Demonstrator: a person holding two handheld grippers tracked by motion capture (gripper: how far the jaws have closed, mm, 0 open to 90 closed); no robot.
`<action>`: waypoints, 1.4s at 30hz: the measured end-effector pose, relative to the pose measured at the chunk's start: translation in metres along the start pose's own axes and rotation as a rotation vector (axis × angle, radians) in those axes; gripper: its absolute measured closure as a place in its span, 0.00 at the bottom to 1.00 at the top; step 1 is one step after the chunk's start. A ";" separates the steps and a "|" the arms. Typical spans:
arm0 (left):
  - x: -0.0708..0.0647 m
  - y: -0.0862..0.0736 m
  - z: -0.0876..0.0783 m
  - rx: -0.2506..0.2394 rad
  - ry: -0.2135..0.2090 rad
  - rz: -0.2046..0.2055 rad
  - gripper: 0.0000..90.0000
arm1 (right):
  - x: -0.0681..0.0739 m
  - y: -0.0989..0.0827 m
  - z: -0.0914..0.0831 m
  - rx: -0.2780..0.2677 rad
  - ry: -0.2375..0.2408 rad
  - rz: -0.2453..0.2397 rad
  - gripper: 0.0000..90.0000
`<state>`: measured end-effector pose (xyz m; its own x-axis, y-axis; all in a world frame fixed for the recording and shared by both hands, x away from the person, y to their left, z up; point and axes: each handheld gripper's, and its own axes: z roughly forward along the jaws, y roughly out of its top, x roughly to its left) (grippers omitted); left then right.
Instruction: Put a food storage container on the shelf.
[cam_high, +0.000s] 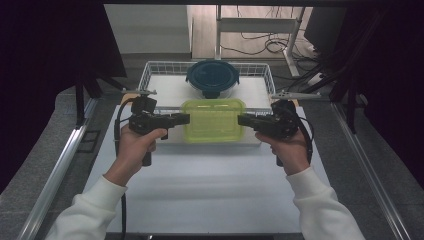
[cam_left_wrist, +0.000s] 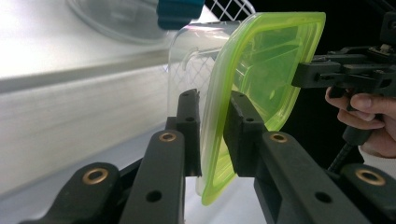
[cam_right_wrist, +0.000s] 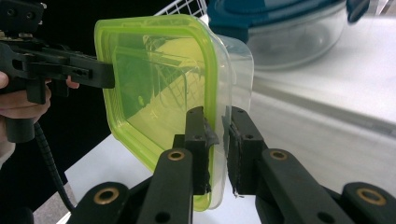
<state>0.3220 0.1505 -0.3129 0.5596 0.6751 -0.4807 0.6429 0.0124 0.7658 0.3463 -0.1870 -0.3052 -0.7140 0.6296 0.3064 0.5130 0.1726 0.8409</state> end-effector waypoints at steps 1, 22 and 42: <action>-0.001 0.002 -0.001 -0.004 0.000 0.003 0.86 | 0.000 0.003 -0.001 -0.002 0.000 -0.003 0.88; -0.008 0.044 -0.008 -0.036 0.003 0.044 0.85 | 0.002 0.045 -0.010 -0.044 -0.004 -0.035 0.88; 0.010 0.102 -0.003 -0.022 -0.006 0.033 0.86 | -0.018 0.098 0.002 -0.045 0.007 0.004 0.88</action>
<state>0.3915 0.1611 -0.2380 0.5836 0.6710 -0.4573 0.6121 0.0065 0.7907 0.4104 -0.1795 -0.2293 -0.7154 0.6249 0.3126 0.4938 0.1355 0.8590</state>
